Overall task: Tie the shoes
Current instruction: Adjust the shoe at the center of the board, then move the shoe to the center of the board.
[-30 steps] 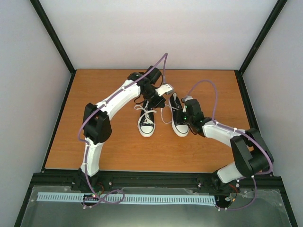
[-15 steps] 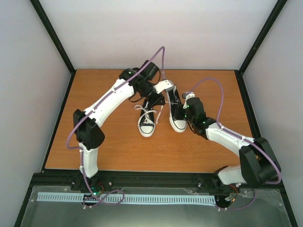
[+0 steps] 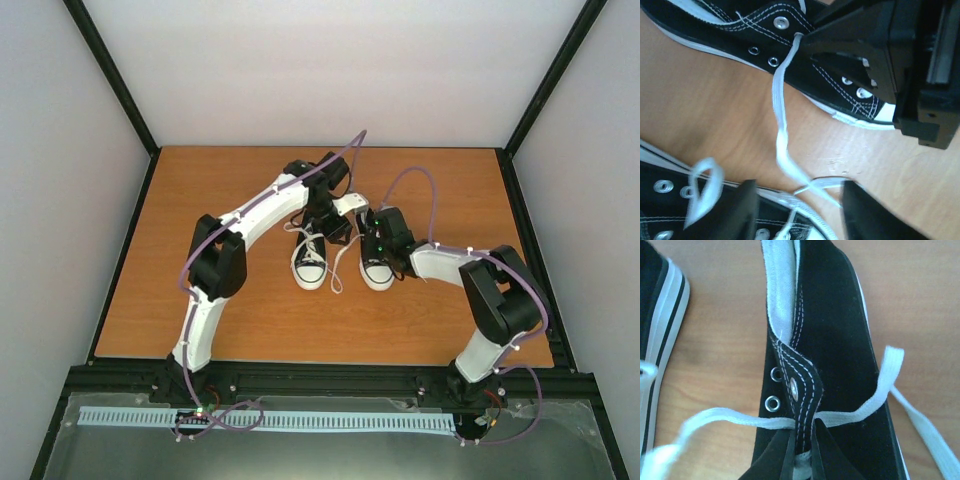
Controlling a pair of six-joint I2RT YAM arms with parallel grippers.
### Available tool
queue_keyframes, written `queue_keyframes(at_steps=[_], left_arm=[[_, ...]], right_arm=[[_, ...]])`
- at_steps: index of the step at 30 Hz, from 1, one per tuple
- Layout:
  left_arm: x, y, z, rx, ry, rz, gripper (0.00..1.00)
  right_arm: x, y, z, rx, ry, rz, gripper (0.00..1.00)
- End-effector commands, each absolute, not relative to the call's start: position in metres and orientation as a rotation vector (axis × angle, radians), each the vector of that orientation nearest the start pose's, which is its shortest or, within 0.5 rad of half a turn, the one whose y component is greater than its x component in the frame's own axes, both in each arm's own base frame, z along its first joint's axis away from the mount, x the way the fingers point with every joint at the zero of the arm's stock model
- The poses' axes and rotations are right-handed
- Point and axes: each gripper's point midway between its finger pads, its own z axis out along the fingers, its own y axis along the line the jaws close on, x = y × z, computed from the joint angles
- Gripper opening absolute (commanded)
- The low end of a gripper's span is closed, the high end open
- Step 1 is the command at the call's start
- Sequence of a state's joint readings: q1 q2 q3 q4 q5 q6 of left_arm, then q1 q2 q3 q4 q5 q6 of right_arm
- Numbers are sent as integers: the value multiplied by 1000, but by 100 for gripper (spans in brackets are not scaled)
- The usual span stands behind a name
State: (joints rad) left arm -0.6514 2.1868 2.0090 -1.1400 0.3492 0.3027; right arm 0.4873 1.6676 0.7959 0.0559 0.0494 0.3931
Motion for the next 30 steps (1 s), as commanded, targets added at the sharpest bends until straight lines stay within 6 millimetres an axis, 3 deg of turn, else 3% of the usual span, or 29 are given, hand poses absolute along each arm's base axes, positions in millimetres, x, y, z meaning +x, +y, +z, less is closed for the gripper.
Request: queue_keyframes(at_steps=[1,3,5,8,11,13,16,18,23,30], left_arm=[[374,-340,159,1317,2454,-467,59],[365,-336,165,1348,2449,-478,92],[350,-328,167,1419,2427,-493,100],[318,-312,163,1535,2382,-513,97],[283,-296,145,1634,2394,-511,87],[254,-295,130,1766,2364,-517,79],[217,-305,108,1982,2268,-484,63],[216,-315,97,2027,2235,-424,59],[263,-330,71,1934,2300,-191,58],[272,-326,37,1964,2289,-101,61]], right_arm=[[404,177,61,-5,2371,237,3],[405,179,58,-8,2389,235,3],[404,181,60,-9,2400,248,14],[397,176,68,-16,2421,230,34],[384,168,82,-53,2439,200,52],[374,160,89,-66,2461,166,62],[363,141,97,-51,2491,125,69],[358,123,99,-7,2517,130,70],[344,83,72,109,2637,156,68],[325,81,40,71,2755,146,66]])
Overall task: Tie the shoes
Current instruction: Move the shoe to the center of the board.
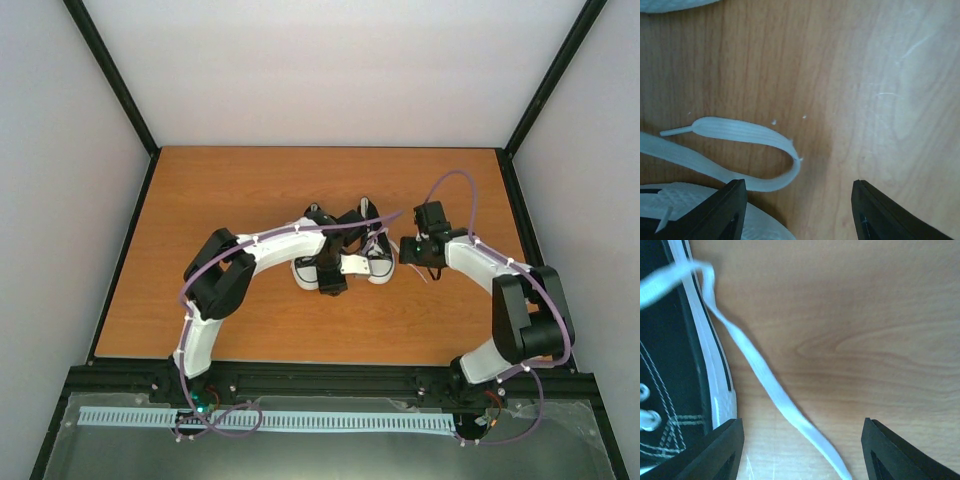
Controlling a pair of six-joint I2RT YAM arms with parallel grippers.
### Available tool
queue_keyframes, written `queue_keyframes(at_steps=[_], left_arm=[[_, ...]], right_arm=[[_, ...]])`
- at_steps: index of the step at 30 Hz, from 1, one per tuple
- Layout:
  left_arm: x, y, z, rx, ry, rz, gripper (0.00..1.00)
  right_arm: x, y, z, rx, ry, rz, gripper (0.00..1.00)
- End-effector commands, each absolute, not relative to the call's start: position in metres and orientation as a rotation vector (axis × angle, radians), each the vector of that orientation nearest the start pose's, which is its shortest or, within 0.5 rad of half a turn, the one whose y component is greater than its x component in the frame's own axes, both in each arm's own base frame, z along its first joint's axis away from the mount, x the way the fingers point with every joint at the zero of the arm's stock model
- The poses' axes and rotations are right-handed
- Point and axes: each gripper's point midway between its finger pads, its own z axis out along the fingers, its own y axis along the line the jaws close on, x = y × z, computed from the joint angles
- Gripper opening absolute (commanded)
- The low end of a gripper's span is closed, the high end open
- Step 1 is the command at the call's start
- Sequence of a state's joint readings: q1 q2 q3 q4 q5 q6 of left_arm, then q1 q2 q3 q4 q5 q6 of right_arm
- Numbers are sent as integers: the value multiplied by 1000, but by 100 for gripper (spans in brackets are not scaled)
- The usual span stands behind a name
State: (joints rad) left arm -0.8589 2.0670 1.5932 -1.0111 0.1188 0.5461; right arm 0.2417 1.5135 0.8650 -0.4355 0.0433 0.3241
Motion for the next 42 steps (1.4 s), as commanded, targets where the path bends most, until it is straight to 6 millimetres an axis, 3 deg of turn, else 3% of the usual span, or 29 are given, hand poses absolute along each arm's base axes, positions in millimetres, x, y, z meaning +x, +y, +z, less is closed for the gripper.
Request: queue_keyframes(at_steps=[1,7,9,11,15,18,22,23,26,28,30,32,37,42], left_arm=[[273,-327,34,1962,2286,-96,61],[278,-333,22,1945,2280,-94,62],[276,-333,18,1961,2276,-102,55],[276,-331,13,1971,2280,-87,42],[277,-325,10,1973,2292,-39,3],[281,-326,26,1936,2275,-39,1],[296,-328,65,1801,2285,-108,1],[301,-329,80,1752,2296,-155,1],[320,-327,122,1593,2320,-301,1],[337,-323,138,1490,2334,-333,1],[350,-322,133,1439,2356,-292,1],[357,-328,115,1407,2412,-296,1],[370,-351,72,1335,2559,-338,1],[373,-372,55,1321,2557,-330,1]], right_arm=[[323,81,37,66,2766,143,66],[317,76,24,52,2816,93,68],[314,78,20,46,2828,114,68],[310,78,15,43,2841,121,67],[306,79,3,41,2878,127,66],[304,77,-4,41,2892,100,51],[305,76,-2,35,2886,100,8],[306,75,2,38,2872,93,3],[315,56,24,116,2782,34,3],[321,54,46,135,2705,56,3],[332,65,69,112,2611,156,3],[341,84,77,74,2566,298,3],[354,120,47,40,2669,511,3],[353,145,33,-23,2688,548,3]])
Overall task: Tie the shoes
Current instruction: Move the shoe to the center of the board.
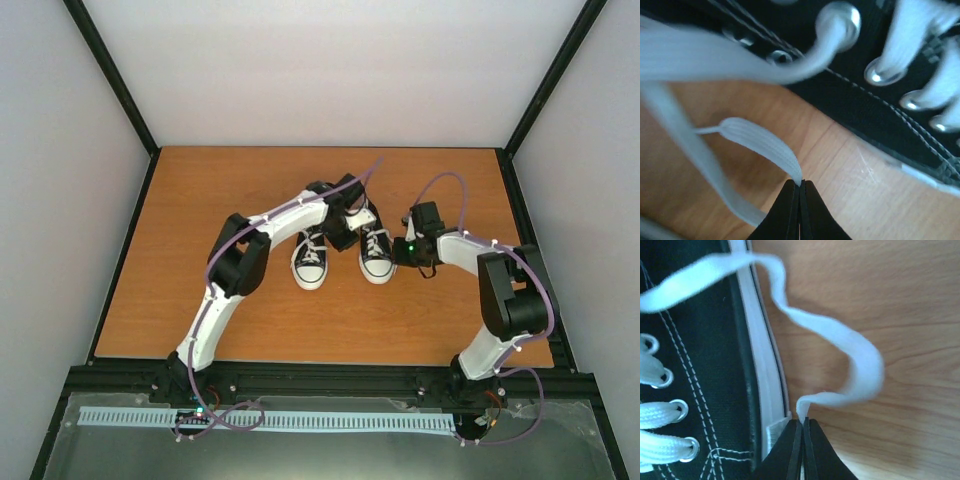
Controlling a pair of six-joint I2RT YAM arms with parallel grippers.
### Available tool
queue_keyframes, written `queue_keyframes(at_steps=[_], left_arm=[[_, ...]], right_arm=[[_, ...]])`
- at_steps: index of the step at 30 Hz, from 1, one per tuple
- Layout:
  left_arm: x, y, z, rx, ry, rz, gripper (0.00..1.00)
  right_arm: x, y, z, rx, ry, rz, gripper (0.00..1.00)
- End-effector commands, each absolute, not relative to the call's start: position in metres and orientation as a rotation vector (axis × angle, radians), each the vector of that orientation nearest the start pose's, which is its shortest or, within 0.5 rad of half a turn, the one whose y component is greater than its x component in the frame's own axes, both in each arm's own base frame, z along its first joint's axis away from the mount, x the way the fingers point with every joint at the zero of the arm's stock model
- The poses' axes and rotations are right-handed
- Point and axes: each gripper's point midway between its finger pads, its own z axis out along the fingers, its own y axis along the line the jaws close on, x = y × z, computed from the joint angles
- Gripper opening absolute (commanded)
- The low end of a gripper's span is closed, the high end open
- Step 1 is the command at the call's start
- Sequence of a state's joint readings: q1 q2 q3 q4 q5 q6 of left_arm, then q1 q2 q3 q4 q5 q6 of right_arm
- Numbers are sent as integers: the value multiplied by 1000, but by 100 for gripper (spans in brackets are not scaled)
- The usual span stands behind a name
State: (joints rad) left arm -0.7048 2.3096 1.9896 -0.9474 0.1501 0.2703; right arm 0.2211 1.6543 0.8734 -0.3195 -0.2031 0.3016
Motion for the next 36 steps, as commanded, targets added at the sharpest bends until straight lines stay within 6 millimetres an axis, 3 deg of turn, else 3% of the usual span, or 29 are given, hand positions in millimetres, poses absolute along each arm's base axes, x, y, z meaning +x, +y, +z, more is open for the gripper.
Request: queue_keyframes(at_steps=[1,10,17,23,30,36], left_arm=[[370,-376,51,1334,2551,-325,1],[327,-402,28,1422,2577,-414,1],[299,-395,42,1433,2605,-545,1],[295,-388,45,1446,2593,-520,1],[302,-387,45,1448,2572,-480,1],[307,-372,82,1470,2503,-411,1]], right_arm=[[352,150,32,-45,2693,548,3],[335,166,22,-146,2735,469,3],[314,179,29,-157,2732,543,3],[293,186,39,-145,2722,589,3],[295,170,48,-118,2700,464,3],[301,133,70,-47,2647,236,3]])
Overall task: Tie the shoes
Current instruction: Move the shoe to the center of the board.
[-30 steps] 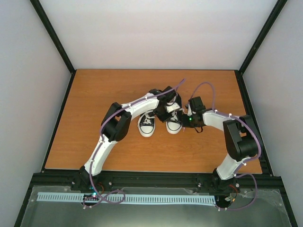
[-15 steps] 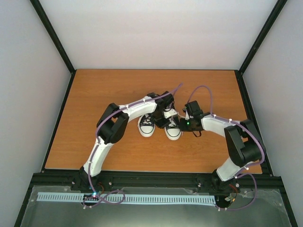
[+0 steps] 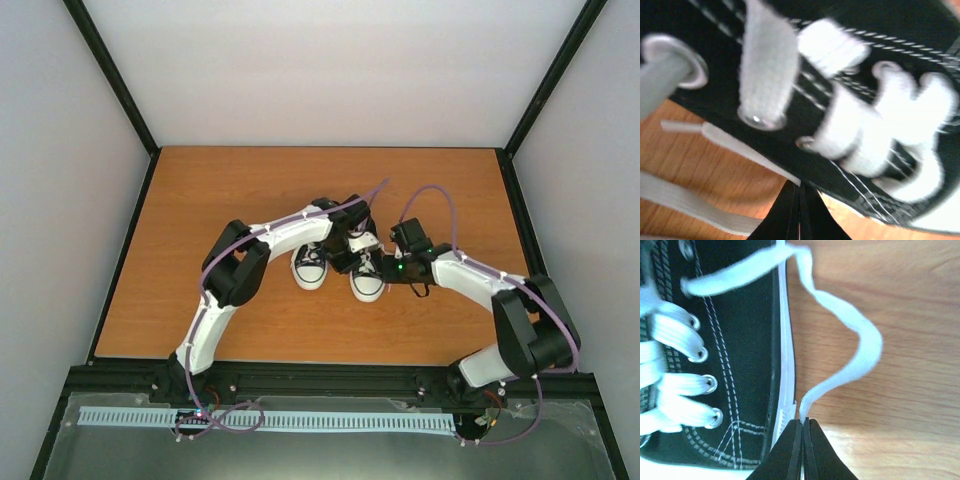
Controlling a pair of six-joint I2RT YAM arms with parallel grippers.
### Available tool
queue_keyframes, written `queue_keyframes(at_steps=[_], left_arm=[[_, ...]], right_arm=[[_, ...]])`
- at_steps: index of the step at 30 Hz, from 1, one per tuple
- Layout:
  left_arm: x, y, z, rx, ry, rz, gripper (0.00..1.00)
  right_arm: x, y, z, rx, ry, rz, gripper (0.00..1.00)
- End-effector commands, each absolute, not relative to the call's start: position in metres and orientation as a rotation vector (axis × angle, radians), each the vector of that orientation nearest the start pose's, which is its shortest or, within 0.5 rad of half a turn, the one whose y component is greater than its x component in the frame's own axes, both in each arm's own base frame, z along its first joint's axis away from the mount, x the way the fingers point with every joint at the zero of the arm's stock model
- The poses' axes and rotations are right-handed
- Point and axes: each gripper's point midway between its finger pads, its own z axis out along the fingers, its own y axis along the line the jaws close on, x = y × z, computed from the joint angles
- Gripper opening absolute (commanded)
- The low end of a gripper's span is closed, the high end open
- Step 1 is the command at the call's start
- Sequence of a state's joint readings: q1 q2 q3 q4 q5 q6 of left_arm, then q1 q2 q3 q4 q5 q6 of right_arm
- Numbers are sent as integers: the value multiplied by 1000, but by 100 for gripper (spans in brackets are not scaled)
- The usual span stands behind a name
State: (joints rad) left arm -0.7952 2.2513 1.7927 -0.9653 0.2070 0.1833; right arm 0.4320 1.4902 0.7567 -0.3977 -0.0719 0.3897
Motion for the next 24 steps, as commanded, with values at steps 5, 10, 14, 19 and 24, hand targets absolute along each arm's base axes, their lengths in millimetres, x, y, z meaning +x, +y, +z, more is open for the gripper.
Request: queue_keyframes(at_steps=[5,10,14,19,24], left_arm=[[312,-344,132,1470,2448,-446,1],[304,-325,205,1442,2353,-644,1],[313,-307,264,1338,2221,-678,1],[317,-291,289,1240,2181,-733,1],[293,-299,287,1303,2156,-897,1]], right_arm=[[300,96,96,27,2603,167,3],[303,92,146,9,2487,281,3],[300,123,208,-196,2338,486,3],[289,153,248,-325,2232,710,3],[290,197,247,-368,2190,1068,3]])
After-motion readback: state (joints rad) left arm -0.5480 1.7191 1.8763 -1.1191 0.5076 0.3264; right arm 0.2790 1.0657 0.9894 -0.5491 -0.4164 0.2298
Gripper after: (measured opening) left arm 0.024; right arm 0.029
